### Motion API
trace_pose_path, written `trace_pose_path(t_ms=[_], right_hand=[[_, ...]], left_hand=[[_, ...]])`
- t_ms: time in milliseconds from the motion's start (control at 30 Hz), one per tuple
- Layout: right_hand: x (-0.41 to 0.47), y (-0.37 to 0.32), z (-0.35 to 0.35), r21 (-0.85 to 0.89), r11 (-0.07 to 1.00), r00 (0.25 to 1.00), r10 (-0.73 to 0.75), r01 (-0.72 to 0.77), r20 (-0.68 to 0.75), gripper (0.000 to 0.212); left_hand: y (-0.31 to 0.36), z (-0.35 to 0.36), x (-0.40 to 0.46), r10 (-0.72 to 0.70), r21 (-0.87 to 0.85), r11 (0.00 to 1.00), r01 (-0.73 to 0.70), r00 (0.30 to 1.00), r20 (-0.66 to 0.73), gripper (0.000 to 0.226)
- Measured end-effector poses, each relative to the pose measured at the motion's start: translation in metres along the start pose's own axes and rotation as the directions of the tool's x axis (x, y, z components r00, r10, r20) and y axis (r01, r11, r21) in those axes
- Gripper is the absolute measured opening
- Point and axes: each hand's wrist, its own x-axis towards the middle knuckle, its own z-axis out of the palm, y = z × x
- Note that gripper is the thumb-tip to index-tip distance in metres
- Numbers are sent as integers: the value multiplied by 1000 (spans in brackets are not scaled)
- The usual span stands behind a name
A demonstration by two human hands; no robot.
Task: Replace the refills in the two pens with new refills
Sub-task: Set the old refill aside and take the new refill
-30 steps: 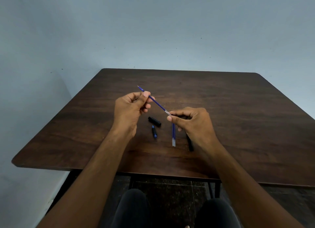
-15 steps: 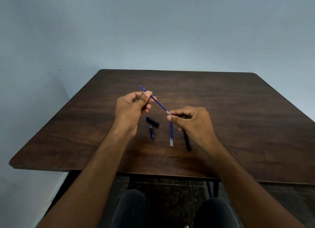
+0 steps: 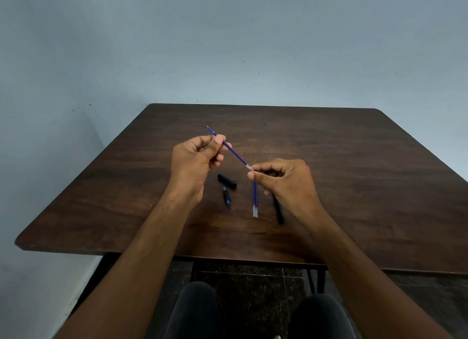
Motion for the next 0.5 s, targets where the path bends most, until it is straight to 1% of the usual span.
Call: trace_pose_path(t_ms=[233, 367, 500], right_hand=[[-1, 0, -1, 24, 1000, 1000, -2, 2, -9, 18], [-2, -3, -1, 49, 999, 1000, -8, 8, -3, 15], [-2, -4, -1, 37, 999, 1000, -9, 8, 2, 15]], left_hand=[[-1, 1, 0, 6, 11, 1000, -6, 1000, 0, 8], [-1, 1, 0, 7, 18, 1000, -7, 1000, -3, 7], [-2, 1, 3, 18, 42, 999, -18, 1000, -7, 7]])
